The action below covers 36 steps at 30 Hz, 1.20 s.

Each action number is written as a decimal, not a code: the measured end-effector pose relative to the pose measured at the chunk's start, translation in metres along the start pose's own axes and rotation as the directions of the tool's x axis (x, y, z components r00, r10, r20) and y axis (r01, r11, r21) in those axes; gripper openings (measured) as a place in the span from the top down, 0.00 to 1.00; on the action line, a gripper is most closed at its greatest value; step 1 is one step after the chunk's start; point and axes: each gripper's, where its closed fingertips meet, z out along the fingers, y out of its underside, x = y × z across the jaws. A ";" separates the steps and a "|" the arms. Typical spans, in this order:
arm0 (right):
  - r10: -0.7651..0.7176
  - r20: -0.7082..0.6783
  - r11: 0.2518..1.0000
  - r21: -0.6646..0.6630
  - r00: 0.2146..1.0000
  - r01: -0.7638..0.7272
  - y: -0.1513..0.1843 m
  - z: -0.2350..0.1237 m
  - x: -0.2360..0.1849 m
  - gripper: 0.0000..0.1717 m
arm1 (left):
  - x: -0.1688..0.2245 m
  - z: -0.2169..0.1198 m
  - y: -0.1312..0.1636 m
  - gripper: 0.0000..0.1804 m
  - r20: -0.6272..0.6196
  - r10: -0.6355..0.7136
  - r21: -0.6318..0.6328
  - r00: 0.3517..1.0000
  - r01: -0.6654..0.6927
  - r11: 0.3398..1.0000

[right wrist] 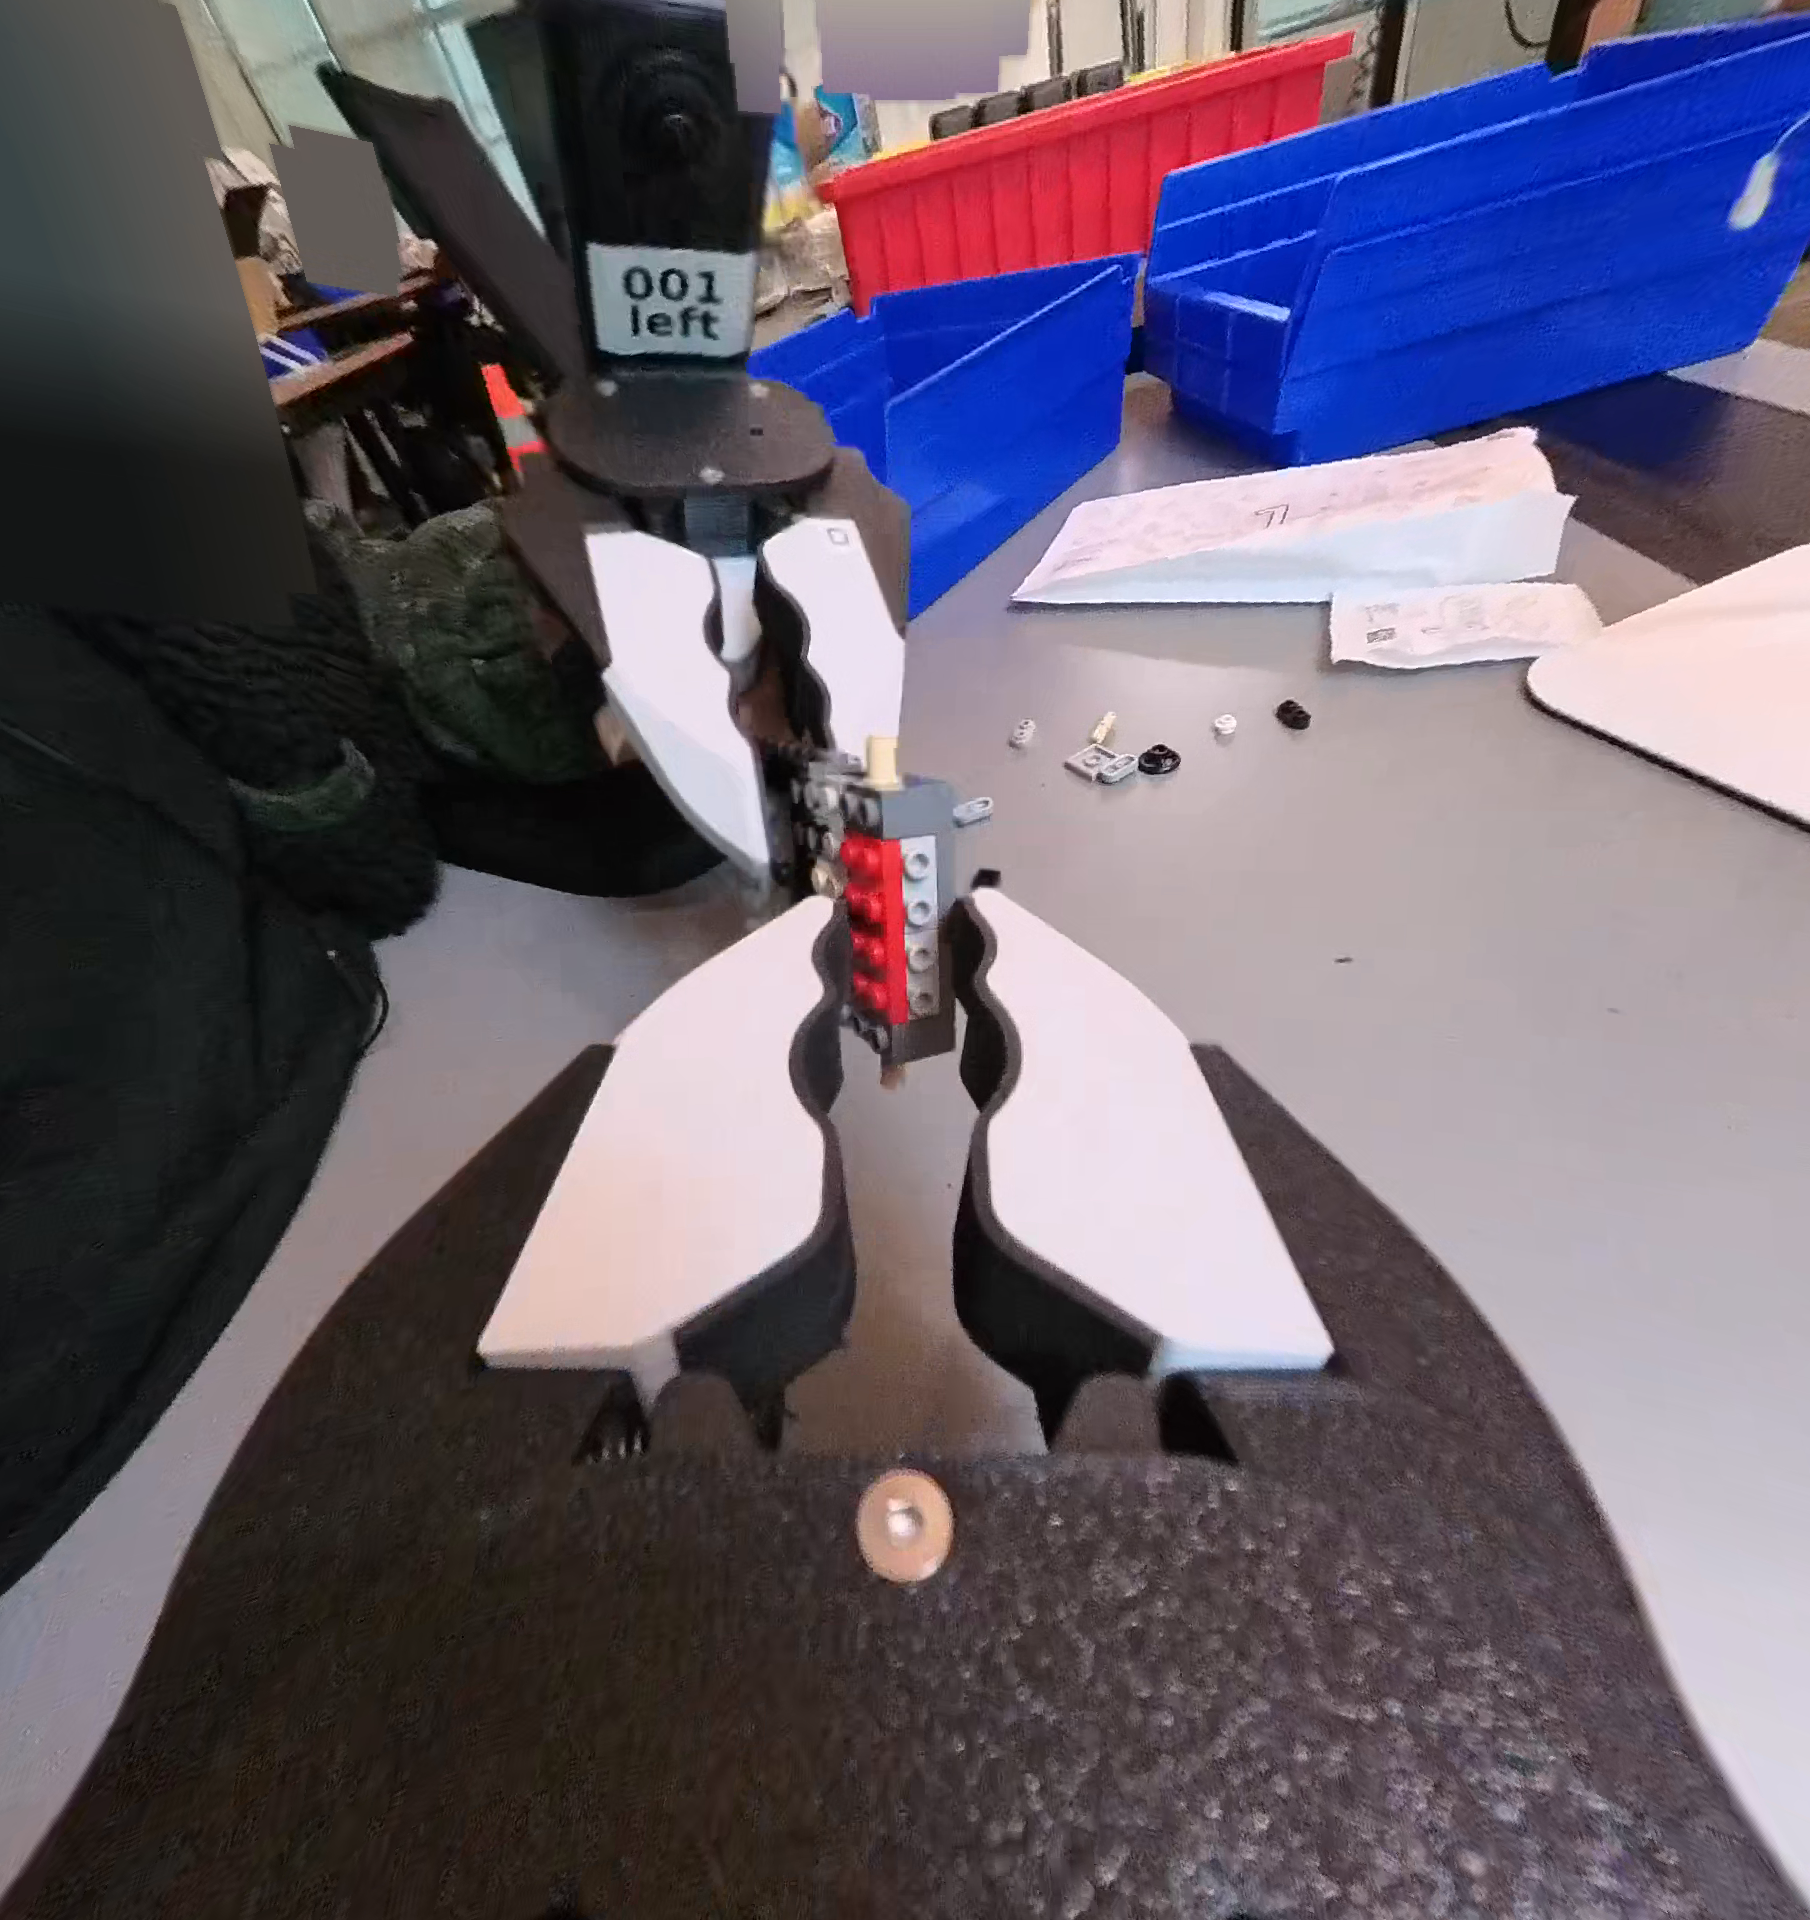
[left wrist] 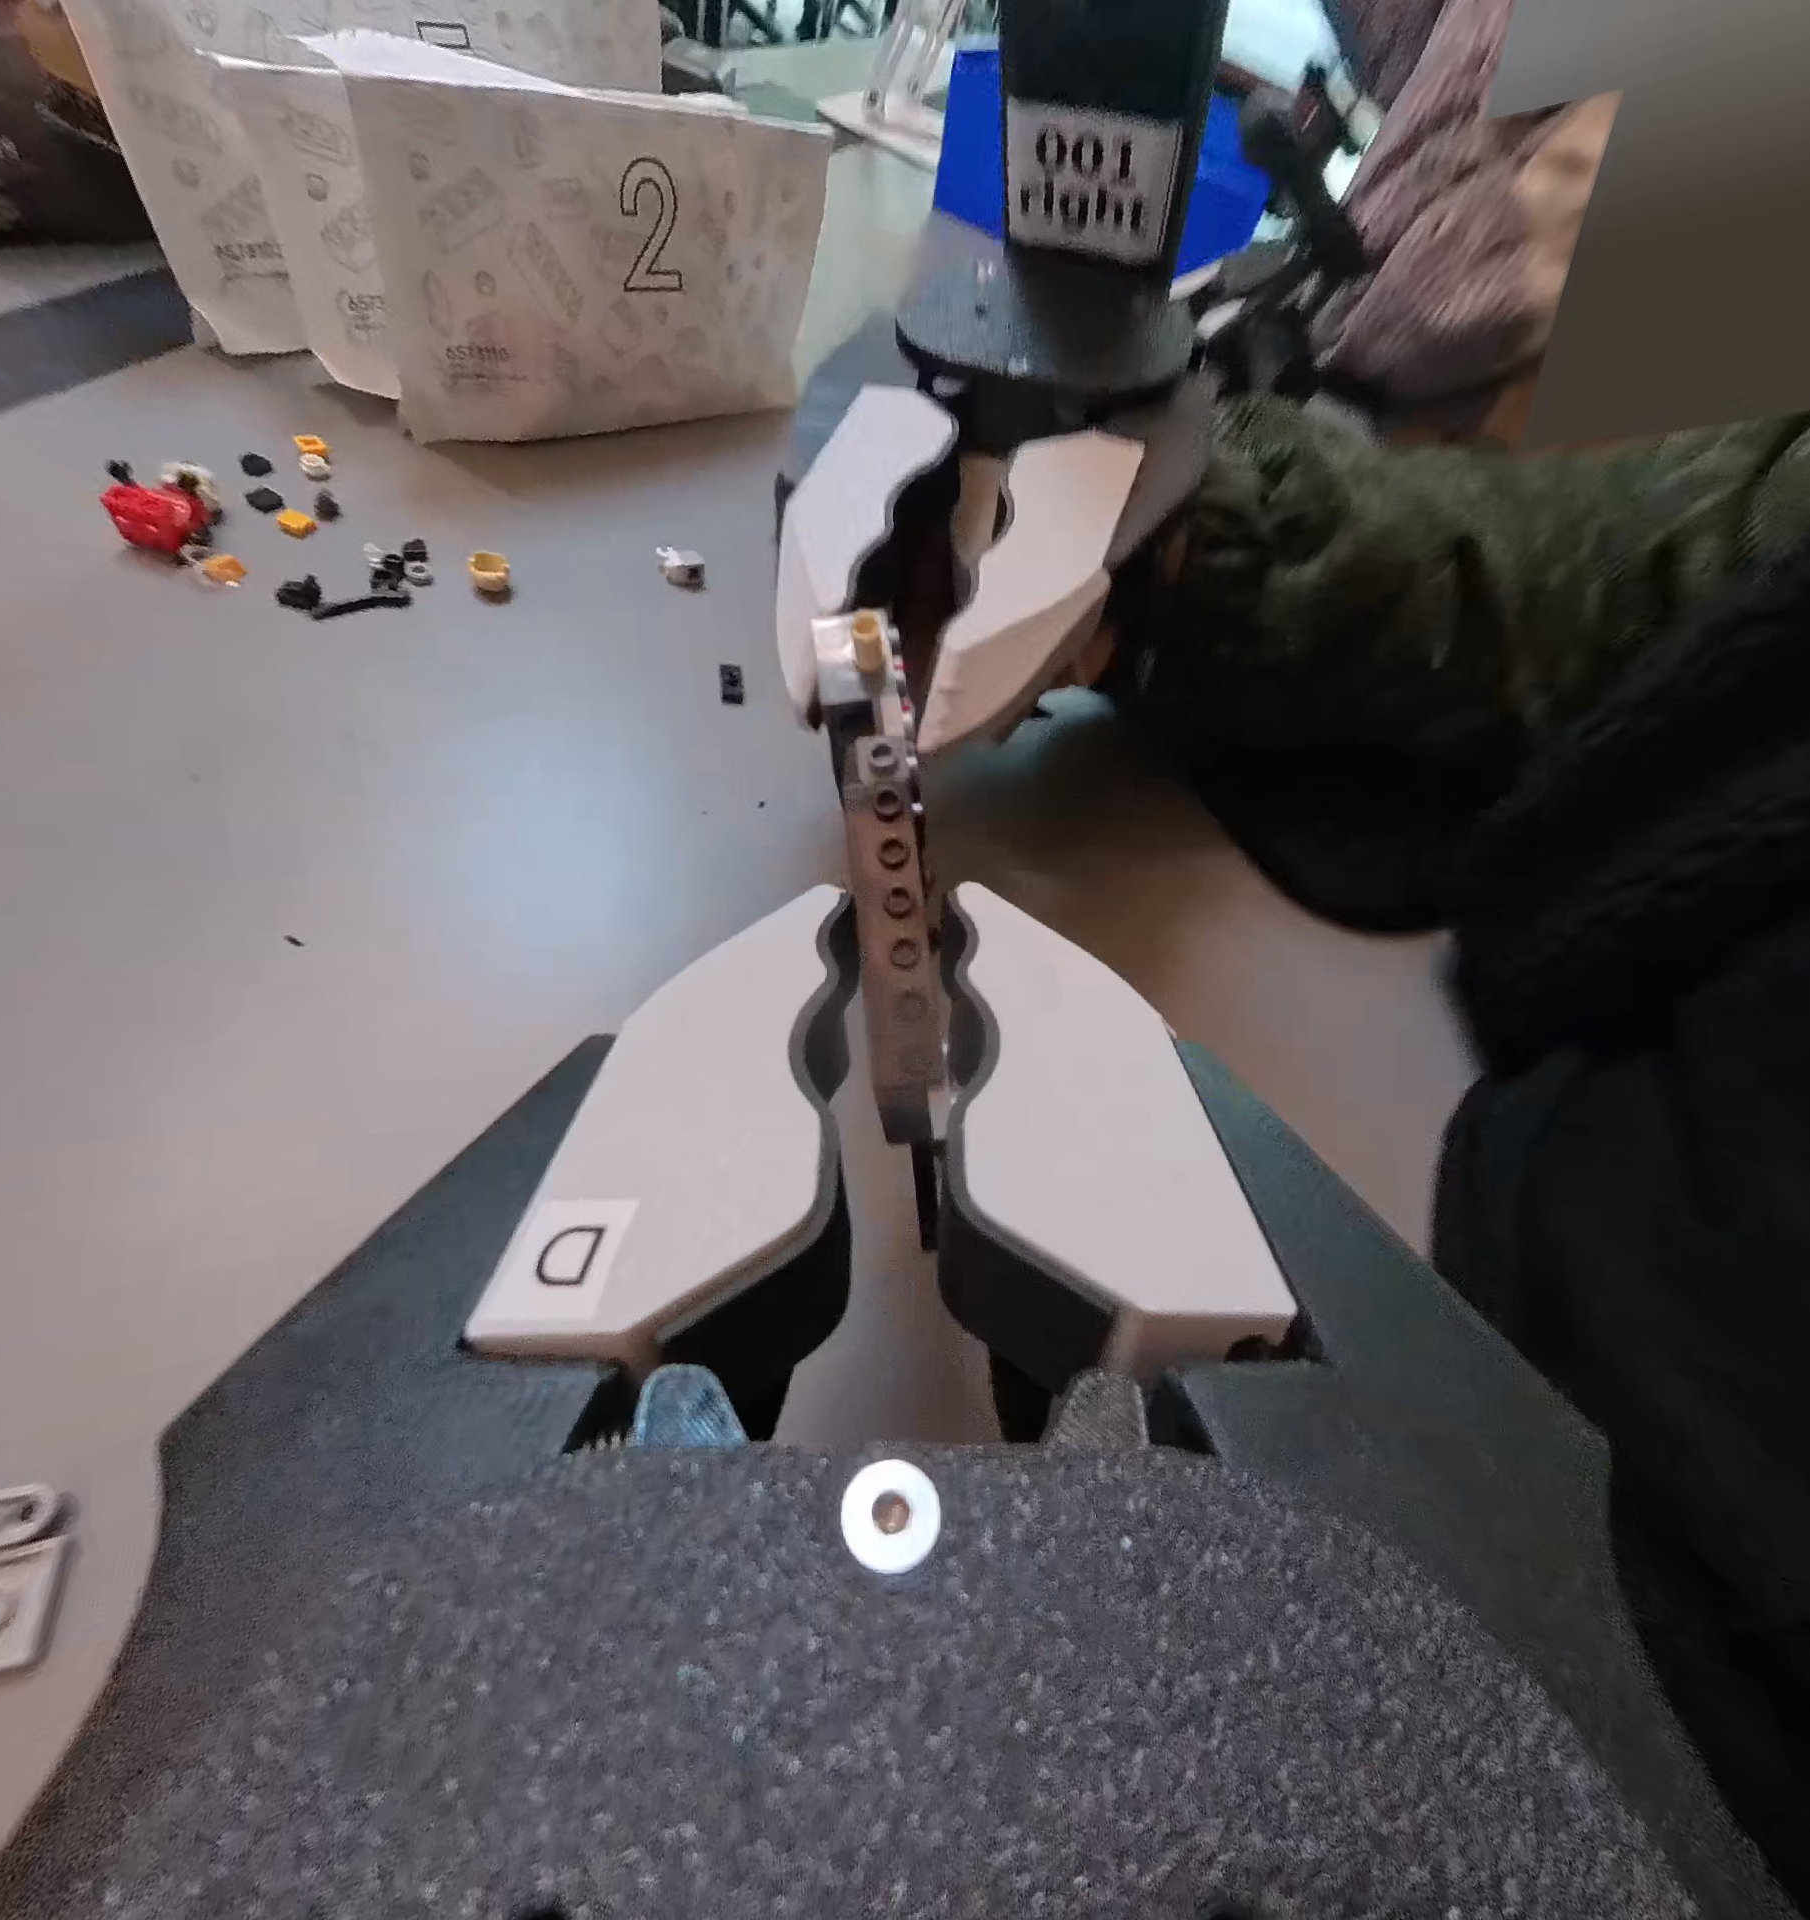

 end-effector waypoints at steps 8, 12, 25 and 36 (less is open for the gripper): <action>-0.186 -0.101 0.975 -0.139 0.977 0.172 0.014 0.011 0.003 0.85 | -0.008 -0.002 0.015 0.93 -0.019 -0.127 -0.089 0.992 0.125 0.988; -0.491 -0.124 0.857 -0.245 0.862 0.453 -0.001 0.011 -0.014 0.86 | -0.013 0.001 0.030 0.93 0.027 -0.128 -0.186 0.991 0.131 0.974; -0.803 0.080 0.415 -0.636 0.590 0.651 0.046 0.032 -0.003 0.88 | -0.013 0.009 0.046 0.93 0.042 -0.170 -0.314 0.985 0.174 0.933; -0.874 0.122 0.276 -0.673 0.471 0.686 0.047 0.030 -0.005 0.88 | -0.009 0.010 0.048 0.93 0.054 -0.163 -0.349 0.985 0.171 0.921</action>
